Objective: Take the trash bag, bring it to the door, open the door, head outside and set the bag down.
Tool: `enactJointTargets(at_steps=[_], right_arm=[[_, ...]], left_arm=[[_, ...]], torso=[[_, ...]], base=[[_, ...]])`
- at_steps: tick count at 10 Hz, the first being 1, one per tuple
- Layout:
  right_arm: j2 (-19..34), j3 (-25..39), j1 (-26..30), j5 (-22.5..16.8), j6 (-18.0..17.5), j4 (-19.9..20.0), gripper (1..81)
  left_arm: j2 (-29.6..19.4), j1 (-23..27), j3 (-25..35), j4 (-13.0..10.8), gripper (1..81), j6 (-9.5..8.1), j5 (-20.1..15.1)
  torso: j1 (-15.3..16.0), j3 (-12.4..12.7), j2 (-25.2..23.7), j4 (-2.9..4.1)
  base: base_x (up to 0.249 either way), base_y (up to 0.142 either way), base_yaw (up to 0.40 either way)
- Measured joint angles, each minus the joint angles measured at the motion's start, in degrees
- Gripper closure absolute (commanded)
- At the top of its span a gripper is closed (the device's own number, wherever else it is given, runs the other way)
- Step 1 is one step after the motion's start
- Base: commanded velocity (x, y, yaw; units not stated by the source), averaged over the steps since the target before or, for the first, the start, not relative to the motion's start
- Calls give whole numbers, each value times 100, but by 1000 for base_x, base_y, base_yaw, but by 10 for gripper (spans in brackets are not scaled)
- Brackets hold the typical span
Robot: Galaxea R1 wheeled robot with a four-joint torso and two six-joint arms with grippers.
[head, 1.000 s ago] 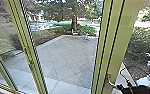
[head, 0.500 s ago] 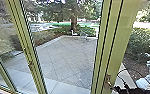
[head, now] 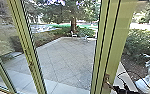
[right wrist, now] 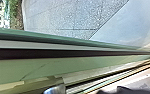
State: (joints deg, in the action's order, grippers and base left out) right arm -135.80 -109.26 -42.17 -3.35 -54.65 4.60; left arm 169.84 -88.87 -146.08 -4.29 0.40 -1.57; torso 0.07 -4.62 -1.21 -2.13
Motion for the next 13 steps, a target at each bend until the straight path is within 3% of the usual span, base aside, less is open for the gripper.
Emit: enactJointTargets(at_steps=[1,3,8,11,13], right_arm=[[-48,-60,-44,243,11,-113,10],[-69,-99,-20,243,24,-190,10],[-74,-151,265,-662,324,-297,10],[-85,-171,378,-970,389,-322,10],[-22,-88,532,-1023,468,-312,10]], left_arm=[[-2,-24,-52,2,811,-2,4],[-2,-38,-98,2,811,-2,9],[-2,-156,-98,2,811,-2,-5],[0,-182,-98,2,811,-2,10],[-2,-182,-98,2,811,-2,15]], torso=[[-2,2,-5,-2],[-8,2,-7,-5],[-13,2,-7,-7],[-13,-20,-7,-9],[-15,-219,-9,-11]], base=[[0,0,0],[0,0,0],[0,0,0],[0,0,0],[0,0,0]])
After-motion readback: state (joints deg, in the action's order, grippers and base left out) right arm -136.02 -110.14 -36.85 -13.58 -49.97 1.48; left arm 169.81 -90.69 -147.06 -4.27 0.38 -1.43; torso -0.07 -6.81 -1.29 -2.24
